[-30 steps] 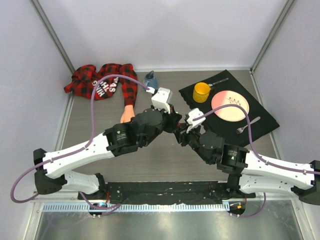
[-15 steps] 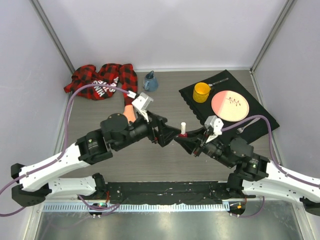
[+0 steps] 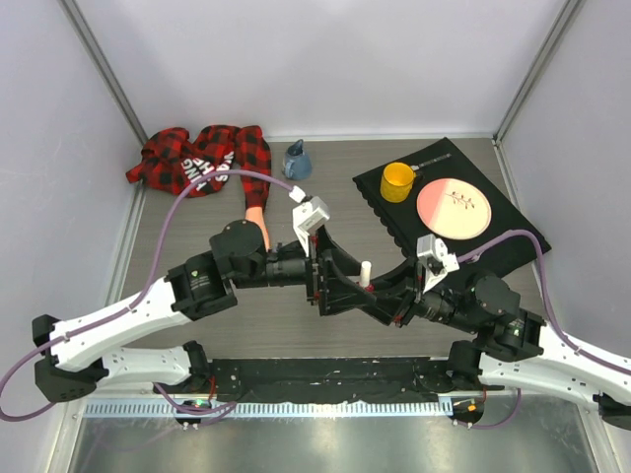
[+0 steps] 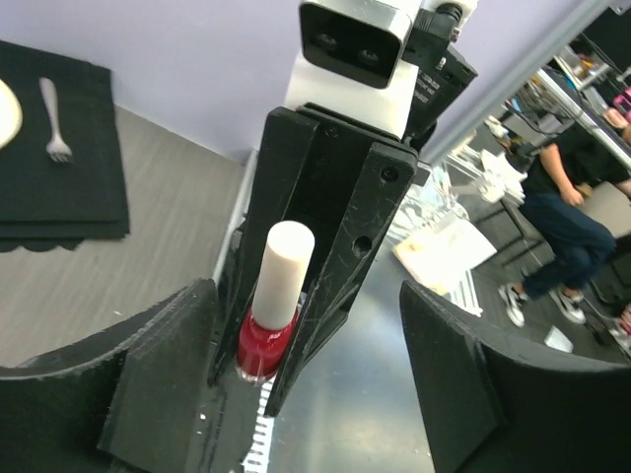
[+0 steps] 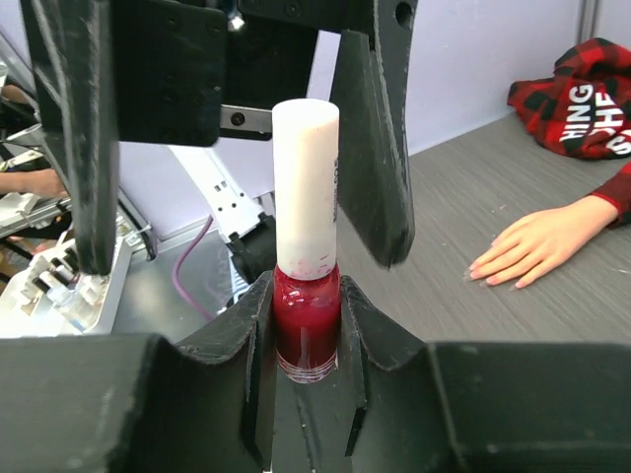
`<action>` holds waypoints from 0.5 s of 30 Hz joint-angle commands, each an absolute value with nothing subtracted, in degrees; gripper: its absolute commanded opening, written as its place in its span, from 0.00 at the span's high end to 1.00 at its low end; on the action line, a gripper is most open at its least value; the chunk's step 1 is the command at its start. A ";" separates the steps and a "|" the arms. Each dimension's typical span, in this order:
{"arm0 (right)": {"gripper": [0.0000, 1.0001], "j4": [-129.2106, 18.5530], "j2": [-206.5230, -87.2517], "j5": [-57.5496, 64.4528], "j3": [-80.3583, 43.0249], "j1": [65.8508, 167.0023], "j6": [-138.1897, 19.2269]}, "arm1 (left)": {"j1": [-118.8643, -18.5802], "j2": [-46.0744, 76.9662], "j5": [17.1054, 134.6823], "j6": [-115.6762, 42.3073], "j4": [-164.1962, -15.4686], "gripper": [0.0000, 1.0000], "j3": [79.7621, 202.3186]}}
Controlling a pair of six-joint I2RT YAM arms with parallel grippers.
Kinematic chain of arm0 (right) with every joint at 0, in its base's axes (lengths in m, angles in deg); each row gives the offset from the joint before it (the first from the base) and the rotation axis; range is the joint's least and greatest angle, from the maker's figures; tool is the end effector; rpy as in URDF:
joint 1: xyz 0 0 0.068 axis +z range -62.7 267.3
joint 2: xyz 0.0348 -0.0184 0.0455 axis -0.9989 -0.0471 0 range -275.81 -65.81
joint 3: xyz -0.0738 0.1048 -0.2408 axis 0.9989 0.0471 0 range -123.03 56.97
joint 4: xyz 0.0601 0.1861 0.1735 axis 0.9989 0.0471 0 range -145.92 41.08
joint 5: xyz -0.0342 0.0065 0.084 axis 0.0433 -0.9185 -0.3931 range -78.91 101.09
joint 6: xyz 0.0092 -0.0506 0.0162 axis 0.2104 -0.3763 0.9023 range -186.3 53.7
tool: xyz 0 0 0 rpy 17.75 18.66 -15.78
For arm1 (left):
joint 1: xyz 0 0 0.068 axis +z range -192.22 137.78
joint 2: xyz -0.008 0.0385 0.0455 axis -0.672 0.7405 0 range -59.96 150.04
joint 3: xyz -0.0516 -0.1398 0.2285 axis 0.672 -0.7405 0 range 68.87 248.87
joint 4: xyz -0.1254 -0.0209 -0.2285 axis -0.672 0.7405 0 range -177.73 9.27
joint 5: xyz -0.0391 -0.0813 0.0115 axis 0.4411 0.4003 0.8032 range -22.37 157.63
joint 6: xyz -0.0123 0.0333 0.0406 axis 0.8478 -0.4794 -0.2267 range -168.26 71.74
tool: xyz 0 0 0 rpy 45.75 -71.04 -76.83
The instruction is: Paint the nails
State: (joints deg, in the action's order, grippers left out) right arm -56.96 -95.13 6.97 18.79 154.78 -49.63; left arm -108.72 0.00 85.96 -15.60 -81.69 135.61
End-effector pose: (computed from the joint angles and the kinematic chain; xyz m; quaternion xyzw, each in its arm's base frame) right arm 0.0476 0.1216 0.3585 -0.3008 0.5691 0.5298 0.5523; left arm 0.0821 -0.2171 0.4319 0.3102 0.6306 -0.6074 0.3703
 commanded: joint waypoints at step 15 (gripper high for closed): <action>0.99 -52.95 -106.99 40.39 10.31 154.80 -53.64 | -110.86 5.51 54.33 -23.38 -71.57 1.00 145.68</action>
